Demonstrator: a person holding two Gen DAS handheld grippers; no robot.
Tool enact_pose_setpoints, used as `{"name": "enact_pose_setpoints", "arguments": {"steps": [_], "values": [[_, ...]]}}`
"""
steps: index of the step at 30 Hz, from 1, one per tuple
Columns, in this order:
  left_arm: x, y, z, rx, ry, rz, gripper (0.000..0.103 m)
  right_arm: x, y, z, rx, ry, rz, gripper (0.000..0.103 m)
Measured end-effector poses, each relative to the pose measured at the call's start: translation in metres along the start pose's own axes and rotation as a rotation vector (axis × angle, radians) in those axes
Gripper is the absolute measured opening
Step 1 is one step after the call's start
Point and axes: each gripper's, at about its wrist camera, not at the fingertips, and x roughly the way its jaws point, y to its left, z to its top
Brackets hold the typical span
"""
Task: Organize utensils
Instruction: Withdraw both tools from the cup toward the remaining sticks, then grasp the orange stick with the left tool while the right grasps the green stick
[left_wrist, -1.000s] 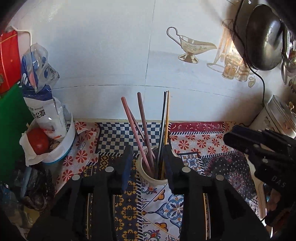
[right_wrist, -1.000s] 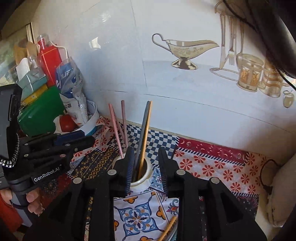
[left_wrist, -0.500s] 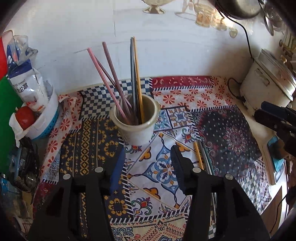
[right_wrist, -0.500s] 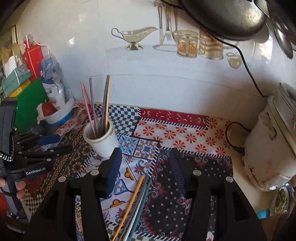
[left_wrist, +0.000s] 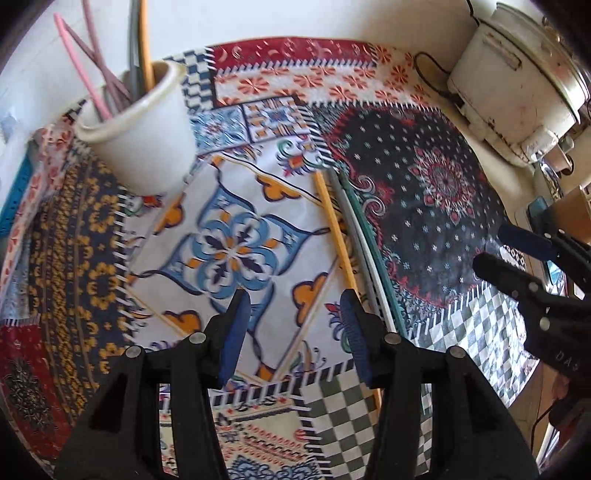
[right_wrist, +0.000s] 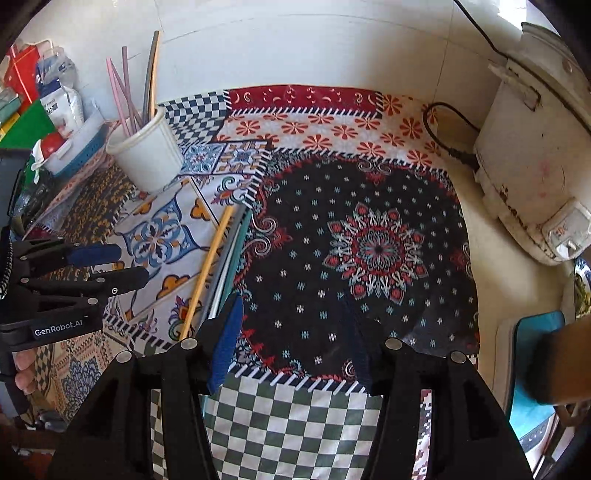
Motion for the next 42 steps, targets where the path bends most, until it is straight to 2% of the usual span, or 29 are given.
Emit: {"name": "enact_pose_setpoints", "arguments": {"steps": [7,12,15,17,19,24,29,33,35,37,39,40,42], "values": [[0.019,-0.020,0.007,0.043,0.012,-0.002,0.049,0.010,0.000,-0.021,0.018,0.042,0.015,0.050],[0.030,-0.018,0.013,0.034,0.030,-0.009,0.035,0.018,0.008,-0.029,0.029,0.042,0.091,0.050],[0.034,-0.014,0.014,0.022,0.028,-0.039,0.030,0.026,0.013,-0.031,0.026,0.052,0.108,0.048],[0.035,-0.013,0.015,0.029,0.020,-0.047,0.029,0.031,0.015,-0.031,0.023,0.059,0.119,0.038],[0.036,-0.012,0.017,0.024,0.020,-0.056,0.029,0.037,0.017,-0.030,0.015,0.075,0.130,0.033],[0.039,-0.008,0.022,0.010,0.032,-0.092,0.025,0.042,0.023,-0.031,-0.005,0.089,0.149,0.031],[0.040,-0.014,0.024,0.051,0.026,-0.092,0.025,0.048,0.032,-0.030,-0.044,0.083,0.140,0.030],[0.045,-0.024,0.031,0.111,0.007,-0.056,0.025,0.050,0.036,-0.027,-0.094,0.075,0.123,0.030],[0.048,-0.026,0.037,0.123,0.000,-0.042,0.025,0.051,0.038,-0.027,-0.120,0.069,0.103,0.026],[0.049,-0.025,0.040,0.122,-0.002,-0.033,0.019,0.051,0.037,-0.027,-0.130,0.067,0.105,0.023],[0.050,-0.021,0.042,0.114,0.001,-0.029,0.009,0.051,0.033,-0.027,-0.117,0.070,0.100,0.014],[0.050,-0.018,0.041,0.107,0.002,-0.038,0.009,0.051,0.031,-0.027,-0.116,0.069,0.085,0.006],[0.049,-0.014,0.040,0.096,0.005,-0.042,0.006,0.050,0.022,-0.027,-0.091,0.076,0.092,0.005]]}}
